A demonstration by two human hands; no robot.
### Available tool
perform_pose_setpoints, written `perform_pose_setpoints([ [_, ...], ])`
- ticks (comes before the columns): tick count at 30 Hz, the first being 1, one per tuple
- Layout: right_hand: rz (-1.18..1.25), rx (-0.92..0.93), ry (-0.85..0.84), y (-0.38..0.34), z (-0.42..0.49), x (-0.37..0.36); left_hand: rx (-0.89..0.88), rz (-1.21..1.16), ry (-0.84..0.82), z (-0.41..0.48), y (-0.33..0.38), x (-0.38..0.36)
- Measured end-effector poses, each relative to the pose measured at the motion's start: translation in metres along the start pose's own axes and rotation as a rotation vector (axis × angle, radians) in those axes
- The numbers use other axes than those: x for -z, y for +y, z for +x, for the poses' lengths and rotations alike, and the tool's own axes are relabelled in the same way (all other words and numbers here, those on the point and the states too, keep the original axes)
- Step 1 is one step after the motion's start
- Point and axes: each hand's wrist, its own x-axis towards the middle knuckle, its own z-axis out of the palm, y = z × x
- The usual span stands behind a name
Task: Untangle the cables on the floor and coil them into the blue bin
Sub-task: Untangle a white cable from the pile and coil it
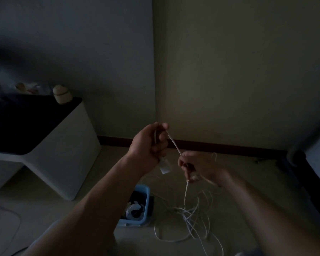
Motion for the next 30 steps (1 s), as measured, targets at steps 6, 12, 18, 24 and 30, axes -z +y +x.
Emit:
perform_pose_setpoints([
  [6,-0.008,0.060,0.181,0.005,0.002,-0.004,-0.019,-0.146,0.106,0.002,0.010,0.004],
  [12,-0.041,0.274,0.464,-0.004,0.001,-0.003,-0.041,-0.250,0.086,0.004,0.015,0.007],
  [18,-0.533,0.287,0.334,-0.012,-0.011,-0.016,0.005,-0.164,0.048,0.007,0.005,0.000],
  [24,-0.427,0.319,0.224,-0.021,-0.020,-0.026,-0.030,0.227,0.145,0.010,-0.005,-0.002],
  [30,-0.230,0.418,0.217,-0.019,-0.022,-0.018,-0.006,0.548,0.106,0.008,-0.013,-0.005],
])
